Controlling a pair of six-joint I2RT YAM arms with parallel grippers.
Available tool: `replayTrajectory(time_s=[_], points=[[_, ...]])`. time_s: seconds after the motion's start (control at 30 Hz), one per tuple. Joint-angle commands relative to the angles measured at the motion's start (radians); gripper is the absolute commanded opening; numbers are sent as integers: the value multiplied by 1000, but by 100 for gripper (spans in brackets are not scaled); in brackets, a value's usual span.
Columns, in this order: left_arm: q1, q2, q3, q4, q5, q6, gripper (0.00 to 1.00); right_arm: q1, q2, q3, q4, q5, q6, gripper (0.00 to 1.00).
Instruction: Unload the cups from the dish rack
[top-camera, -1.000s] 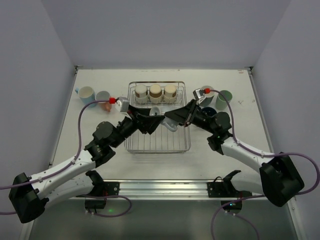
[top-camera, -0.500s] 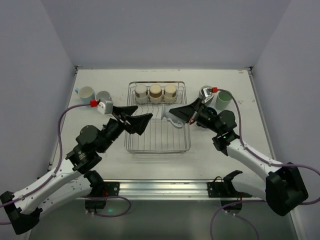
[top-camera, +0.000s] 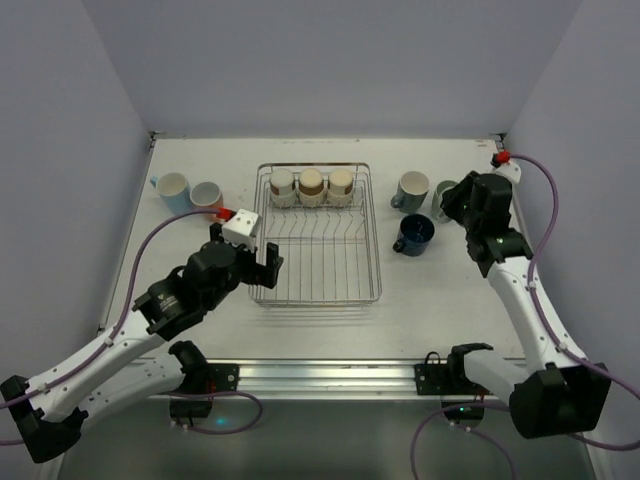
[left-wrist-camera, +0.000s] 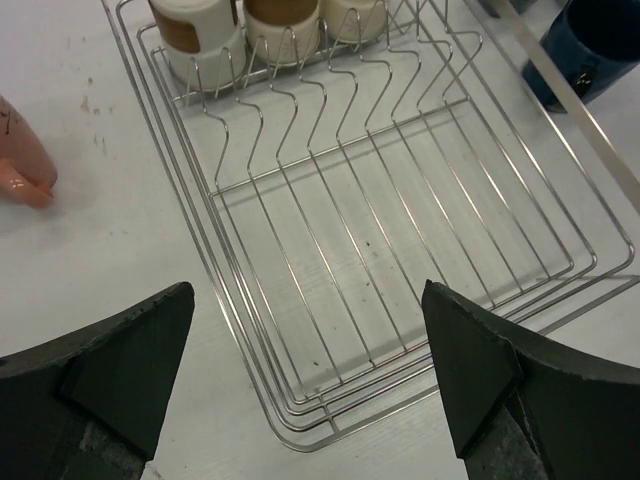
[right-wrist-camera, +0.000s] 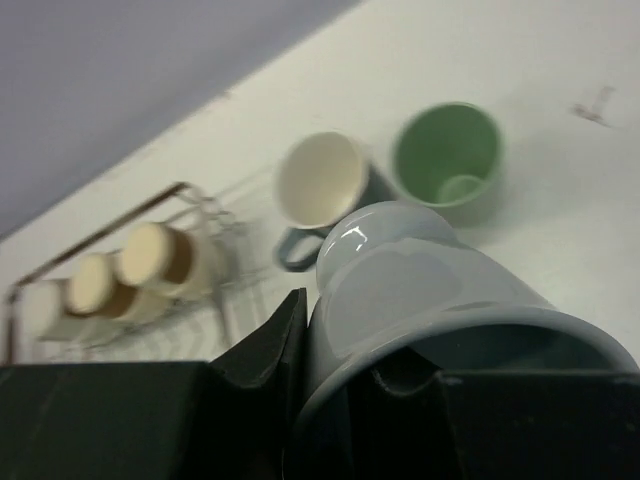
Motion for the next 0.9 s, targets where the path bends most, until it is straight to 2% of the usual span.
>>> replayTrajectory(time_s=[0.0,0.13,0.37,0.47,0.6,0.7,0.8,0.83,0.87], points=[[2,5,1,-43,-11,61,100,-78,99,4,-100,148,-114,0],[2,-12,-22,-29,45,68,100,-163,220,16,-102,80,-117,0],[2,-29,-25,-21,58,74,100,-180,374,35,-111,41,-124,0],[2,-18,-25,-23,66,74,100,-184,449,56,-142,50,-134,3],[2,1,-21,-23,69,77,100,-184,509,62,-154,34,-139,12],[3,17,-13,-23,51,77,100,-183,506,64,-152,13,-134,22],[3,31,8,-27,34,65,100,-183,451,61,-149,2,-128,37],[2,40,13,-26,31,60,100,-183,432,59,-149,2,-122,47],[3,47,21,-26,29,57,100,-183,390,55,-148,1,-121,62]])
